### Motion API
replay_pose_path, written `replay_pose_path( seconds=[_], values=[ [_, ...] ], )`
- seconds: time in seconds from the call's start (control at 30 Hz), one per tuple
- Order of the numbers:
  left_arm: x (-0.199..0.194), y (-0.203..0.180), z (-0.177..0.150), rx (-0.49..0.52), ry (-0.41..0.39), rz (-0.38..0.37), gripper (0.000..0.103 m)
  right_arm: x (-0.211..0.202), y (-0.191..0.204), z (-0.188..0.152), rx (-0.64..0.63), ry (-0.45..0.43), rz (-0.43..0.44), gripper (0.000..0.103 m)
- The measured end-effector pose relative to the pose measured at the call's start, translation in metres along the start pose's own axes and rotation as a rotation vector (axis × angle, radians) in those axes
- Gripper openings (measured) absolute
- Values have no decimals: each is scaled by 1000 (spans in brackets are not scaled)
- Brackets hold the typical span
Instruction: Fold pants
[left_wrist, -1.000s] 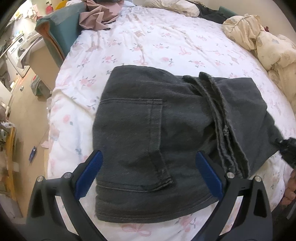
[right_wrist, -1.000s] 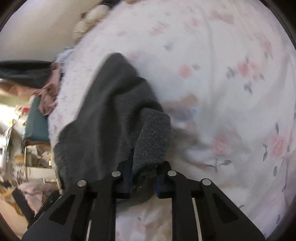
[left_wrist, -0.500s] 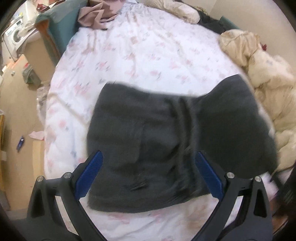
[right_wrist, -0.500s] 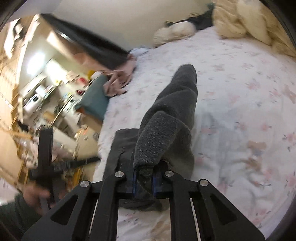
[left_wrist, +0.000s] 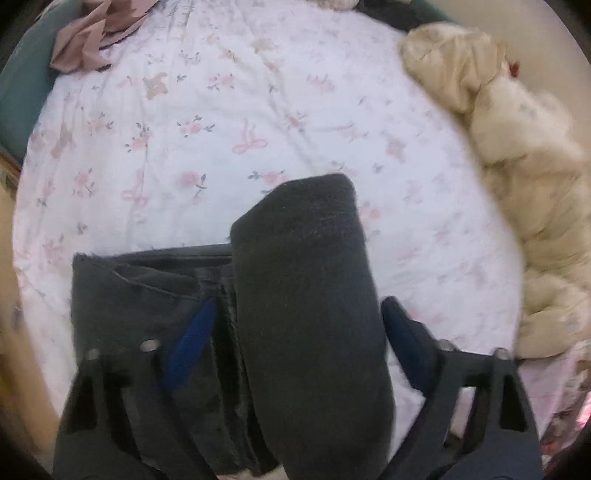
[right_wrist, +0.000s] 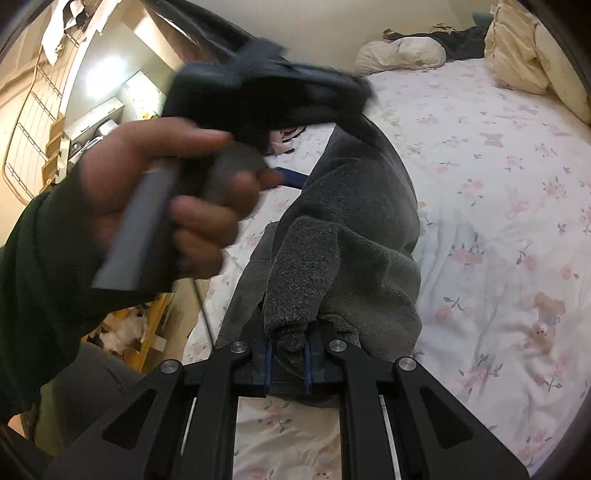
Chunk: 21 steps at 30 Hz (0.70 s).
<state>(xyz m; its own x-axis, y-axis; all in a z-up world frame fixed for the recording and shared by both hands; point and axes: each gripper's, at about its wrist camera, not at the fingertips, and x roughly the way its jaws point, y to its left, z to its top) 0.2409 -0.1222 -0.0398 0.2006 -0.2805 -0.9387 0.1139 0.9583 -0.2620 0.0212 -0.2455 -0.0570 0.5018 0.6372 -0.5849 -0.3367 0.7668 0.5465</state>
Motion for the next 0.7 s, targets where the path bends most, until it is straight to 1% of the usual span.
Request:
replay_pose_path(
  seconds=[0.07, 0.1, 0.13, 0.17, 0.2, 0.33, 0.43, 0.47, 0.53, 0.63, 0.7],
  values=[
    [5, 2, 4, -5, 20, -18, 49, 4, 1, -2, -10, 17, 13, 13],
    [3, 6, 6, -17, 23, -34, 35, 6, 4, -3, -23, 25, 15, 13],
    [2, 6, 6, -10, 23, -36, 25, 7, 6, -3, -35, 30, 16, 13],
    [-1, 5, 6, 28, 20, -11, 16, 8, 9, -2, -46, 31, 24, 13],
    [-5, 4, 5, 51, 12, -3, 13, 9, 10, -1, -51, 29, 31, 13],
    [-37, 10, 4, 92, -21, -6, 12, 12, 33, 3, -118, 26, 75, 13],
    [-66, 22, 2, 161, -60, 19, 11, 19, 59, 10, -165, 42, 101, 13],
    [-74, 34, -1, 186, -77, 38, 11, 25, 68, 12, -173, 61, 100, 13],
    [-76, 55, -5, 206, -84, 75, 11, 41, 82, 13, -186, 94, 106, 13],
    [-62, 115, -13, 157, -43, 101, 11, 81, 107, 6, -219, 181, 109, 13],
    [-47, 150, -19, 127, -13, 112, 11, 110, 116, -3, -209, 237, 131, 13]
  ],
)
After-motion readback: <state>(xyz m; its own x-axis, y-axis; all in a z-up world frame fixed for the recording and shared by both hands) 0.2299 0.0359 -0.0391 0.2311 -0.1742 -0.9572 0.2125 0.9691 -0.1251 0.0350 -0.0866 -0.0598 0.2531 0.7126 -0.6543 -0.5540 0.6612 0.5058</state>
